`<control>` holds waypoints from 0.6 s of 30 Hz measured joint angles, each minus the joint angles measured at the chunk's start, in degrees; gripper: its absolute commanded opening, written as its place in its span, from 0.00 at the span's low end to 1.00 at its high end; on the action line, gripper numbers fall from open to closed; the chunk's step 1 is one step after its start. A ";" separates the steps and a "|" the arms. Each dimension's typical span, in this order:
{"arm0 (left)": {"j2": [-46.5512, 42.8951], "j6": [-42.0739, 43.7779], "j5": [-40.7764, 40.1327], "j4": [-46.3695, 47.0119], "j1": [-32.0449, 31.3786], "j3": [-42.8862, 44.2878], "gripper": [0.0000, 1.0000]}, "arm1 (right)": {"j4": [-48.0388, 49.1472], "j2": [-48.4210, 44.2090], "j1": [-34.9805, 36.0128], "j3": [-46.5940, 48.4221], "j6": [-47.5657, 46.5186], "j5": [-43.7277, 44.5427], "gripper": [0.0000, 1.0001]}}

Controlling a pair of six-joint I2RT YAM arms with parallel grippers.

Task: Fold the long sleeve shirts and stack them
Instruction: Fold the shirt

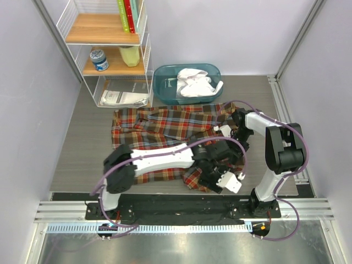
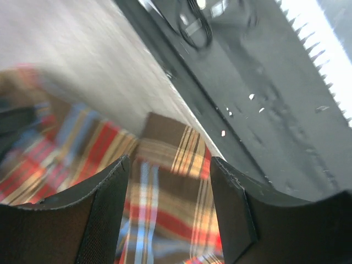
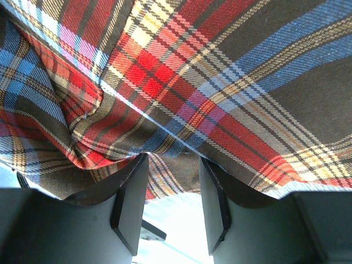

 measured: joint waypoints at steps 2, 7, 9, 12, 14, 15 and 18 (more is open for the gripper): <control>5.35 2.29 -1.92 -2.29 -1.27 2.03 0.61 | -0.04 0.15 0.00 0.15 -0.02 -0.02 0.48; 13.40 6.99 -7.74 -3.56 -2.34 2.45 0.60 | -0.20 0.33 0.00 0.31 -0.02 -0.13 0.48; 14.80 8.41 -9.84 -3.63 -2.45 2.73 0.61 | -0.20 0.33 0.00 0.31 -0.07 -0.15 0.48; 15.43 10.80 -11.85 -3.65 -2.84 3.48 0.40 | -0.17 0.35 0.00 0.33 -0.15 -0.15 0.48; 15.47 11.63 -12.39 -3.69 -3.04 3.39 0.23 | -0.17 0.35 0.00 0.33 -0.17 -0.15 0.48; 15.47 12.46 -12.44 -3.74 -3.10 3.19 0.14 | -0.17 0.35 0.00 0.33 -0.15 -0.13 0.48; 14.58 12.22 -11.69 -2.51 -3.19 1.75 0.00 | -0.17 0.35 0.00 0.33 -0.15 -0.13 0.48</control>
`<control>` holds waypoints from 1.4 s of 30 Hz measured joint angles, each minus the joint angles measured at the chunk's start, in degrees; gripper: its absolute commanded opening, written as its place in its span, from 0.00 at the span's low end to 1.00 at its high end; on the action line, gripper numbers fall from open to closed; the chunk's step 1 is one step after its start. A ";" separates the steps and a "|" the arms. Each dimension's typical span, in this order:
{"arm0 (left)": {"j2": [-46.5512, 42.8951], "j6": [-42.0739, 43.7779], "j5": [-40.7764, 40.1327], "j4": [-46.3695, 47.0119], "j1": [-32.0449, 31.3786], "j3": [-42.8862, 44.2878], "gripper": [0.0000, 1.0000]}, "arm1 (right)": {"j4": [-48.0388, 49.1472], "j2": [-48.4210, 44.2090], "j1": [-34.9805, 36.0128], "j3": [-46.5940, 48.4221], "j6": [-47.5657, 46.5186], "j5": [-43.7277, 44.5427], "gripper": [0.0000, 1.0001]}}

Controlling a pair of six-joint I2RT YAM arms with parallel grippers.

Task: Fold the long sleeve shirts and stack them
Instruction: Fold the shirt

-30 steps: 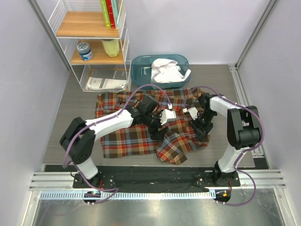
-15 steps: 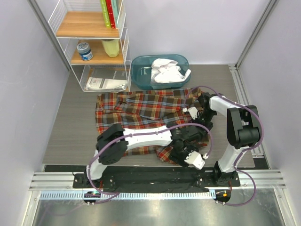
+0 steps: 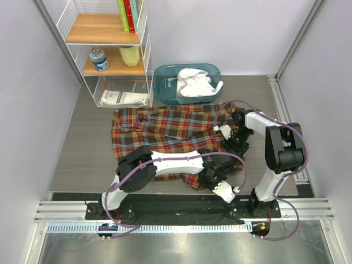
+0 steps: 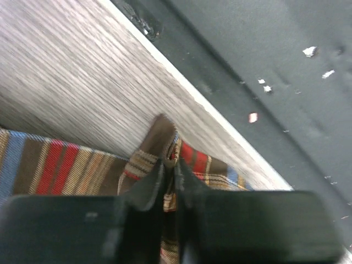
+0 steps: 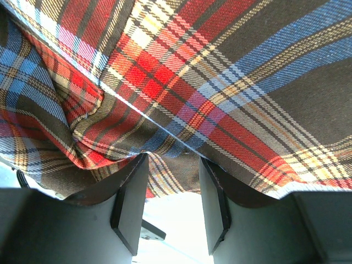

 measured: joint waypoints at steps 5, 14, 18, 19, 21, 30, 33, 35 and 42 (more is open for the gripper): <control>-9.53 -7.89 2.36 5.03 0.33 -8.46 0.00 | 0.09 0.00 0.00 0.00 -0.02 0.20 0.47; -43.34 -44.89 -6.64 27.15 3.02 -20.26 0.00 | 0.17 -0.02 0.00 -0.09 -0.20 0.44 0.47; -54.25 -55.89 -10.54 32.87 0.52 -25.29 0.12 | 0.17 -0.07 0.00 -0.11 -0.22 0.48 0.47; -56.19 -56.76 -10.58 33.00 -0.92 -26.73 0.17 | 0.20 -0.07 0.00 -0.13 -0.22 0.48 0.47; -60.87 -57.29 -10.01 33.90 -5.27 -31.61 0.27 | 0.24 -0.17 0.00 -0.20 -0.26 0.55 0.47; -75.54 -43.06 -2.89 33.22 -19.63 -46.40 0.47 | 0.85 -0.94 0.00 -0.72 -1.07 1.60 0.51; -74.75 -38.73 -5.25 32.22 -21.88 -45.38 0.57 | 1.05 -1.42 0.00 -0.72 -1.29 1.51 0.55; -71.08 -37.75 -7.52 30.40 -20.00 -41.97 0.59 | 1.38 -2.10 0.00 -0.70 -1.64 1.31 0.57; -58.77 -41.72 -3.58 22.91 4.44 -36.13 0.57 | -0.79 -10.16 -0.07 1.64 -2.75 -1.14 0.64</control>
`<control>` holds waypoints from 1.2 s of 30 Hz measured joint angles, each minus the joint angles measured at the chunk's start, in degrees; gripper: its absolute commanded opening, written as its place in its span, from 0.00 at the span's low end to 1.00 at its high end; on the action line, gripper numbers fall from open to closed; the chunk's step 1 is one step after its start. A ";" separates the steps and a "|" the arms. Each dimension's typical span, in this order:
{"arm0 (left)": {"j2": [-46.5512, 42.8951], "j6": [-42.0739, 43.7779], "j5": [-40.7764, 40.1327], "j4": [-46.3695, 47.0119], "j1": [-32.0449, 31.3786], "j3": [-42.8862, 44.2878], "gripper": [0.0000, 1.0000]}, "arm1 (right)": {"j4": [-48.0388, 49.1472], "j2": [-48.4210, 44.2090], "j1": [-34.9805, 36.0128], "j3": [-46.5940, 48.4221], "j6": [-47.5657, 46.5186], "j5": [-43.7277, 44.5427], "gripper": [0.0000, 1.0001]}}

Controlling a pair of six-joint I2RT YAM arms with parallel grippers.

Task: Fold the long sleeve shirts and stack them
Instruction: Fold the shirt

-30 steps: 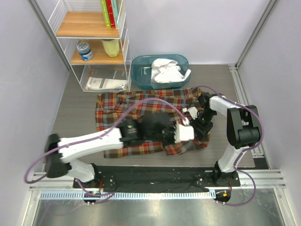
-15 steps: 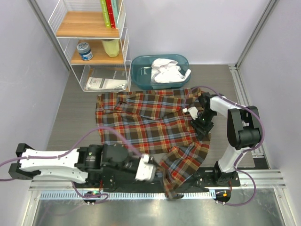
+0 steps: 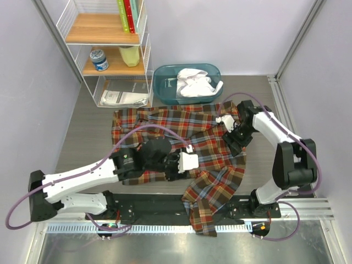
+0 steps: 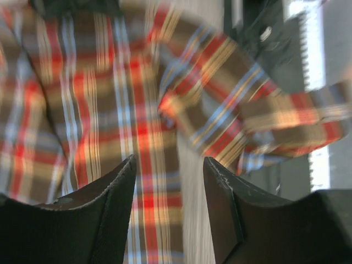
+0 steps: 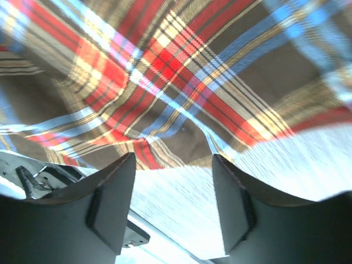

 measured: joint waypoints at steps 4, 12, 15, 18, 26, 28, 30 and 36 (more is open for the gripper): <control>5.05 1.40 5.22 -3.82 2.97 0.02 0.73 | -2.01 -7.28 0.00 1.16 -0.92 -1.66 0.66; 21.31 16.00 12.85 -8.79 -9.90 6.84 0.80 | -7.10 -18.71 0.00 -3.39 -2.34 -4.20 0.68; 25.92 22.71 14.25 -10.27 -15.89 8.52 0.78 | -8.20 -19.65 0.00 -5.18 -2.34 -4.35 0.68; 30.86 29.05 14.73 -12.94 -19.50 11.34 0.77 | -8.50 -19.65 0.00 -5.90 -2.32 -4.37 0.68; 39.91 38.80 10.45 -17.20 -20.48 14.01 0.00 | -8.59 -19.85 0.00 -6.19 -2.51 -4.37 0.68; 39.04 36.94 10.38 -17.00 -19.69 14.14 0.00 | -8.48 -20.70 0.00 -6.67 -2.84 -4.37 0.68; 36.22 32.41 11.45 -15.80 -18.43 14.29 0.00 | -8.44 -22.05 0.00 -6.82 -3.06 -4.42 0.67; 20.15 13.11 9.60 -6.12 -10.23 15.10 0.00 | -6.71 -25.51 -0.90 -6.45 -3.04 -7.15 0.73</control>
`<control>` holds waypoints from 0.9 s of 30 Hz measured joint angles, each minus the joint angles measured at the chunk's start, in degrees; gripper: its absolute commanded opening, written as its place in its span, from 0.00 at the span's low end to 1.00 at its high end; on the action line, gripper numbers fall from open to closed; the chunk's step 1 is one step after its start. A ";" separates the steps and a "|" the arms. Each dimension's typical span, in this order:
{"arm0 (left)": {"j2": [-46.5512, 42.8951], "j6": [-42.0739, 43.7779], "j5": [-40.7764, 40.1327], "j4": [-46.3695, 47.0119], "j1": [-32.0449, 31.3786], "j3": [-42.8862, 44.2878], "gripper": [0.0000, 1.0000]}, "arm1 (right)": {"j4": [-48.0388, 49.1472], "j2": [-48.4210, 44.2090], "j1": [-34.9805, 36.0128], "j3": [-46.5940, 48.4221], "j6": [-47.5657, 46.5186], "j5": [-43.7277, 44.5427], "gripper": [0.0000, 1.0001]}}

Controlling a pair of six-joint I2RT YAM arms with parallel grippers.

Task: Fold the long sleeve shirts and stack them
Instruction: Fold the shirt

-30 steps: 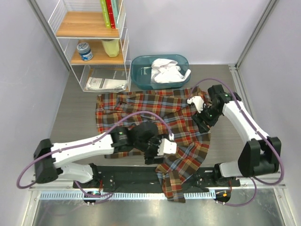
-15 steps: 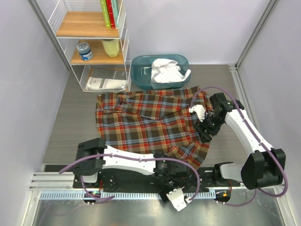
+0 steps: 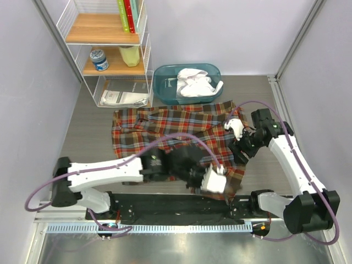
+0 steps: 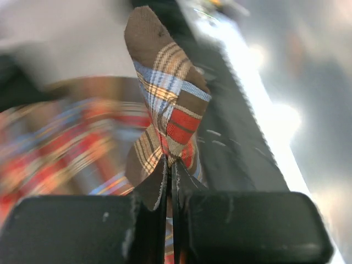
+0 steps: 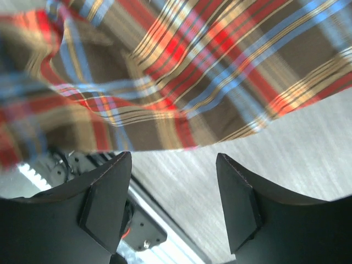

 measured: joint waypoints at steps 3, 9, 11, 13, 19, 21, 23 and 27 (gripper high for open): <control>-4.61 -9.79 -6.03 4.87 5.95 1.68 0.00 | 2.56 -2.91 -2.16 0.07 0.24 -2.01 0.81; -4.59 -22.56 -23.32 9.53 10.69 1.75 0.00 | 6.47 -11.82 -5.09 1.97 0.33 -3.21 0.90; -3.67 -25.33 -28.41 9.81 10.82 1.66 0.00 | 6.27 -13.31 -5.55 4.26 0.39 -3.61 0.91; -2.64 -27.71 -31.85 10.32 11.32 1.66 0.00 | 6.08 -14.38 -5.86 6.93 0.52 -4.81 0.93; -0.17 -33.33 -34.51 11.87 14.99 1.81 0.00 | 6.43 -16.92 -5.95 8.85 4.09 -13.73 0.98; 0.39 -34.36 -34.49 11.93 15.96 2.14 0.00 | 7.30 -17.00 -5.95 8.39 5.62 -16.15 0.98; 1.01 -34.93 -34.45 11.87 16.72 2.95 0.00 | 9.73 -16.74 -5.95 6.95 9.29 -21.27 0.98; 1.70 -36.09 -34.05 12.02 17.97 5.51 0.00 | 14.53 -15.06 -5.16 3.26 13.81 -25.46 0.98</control>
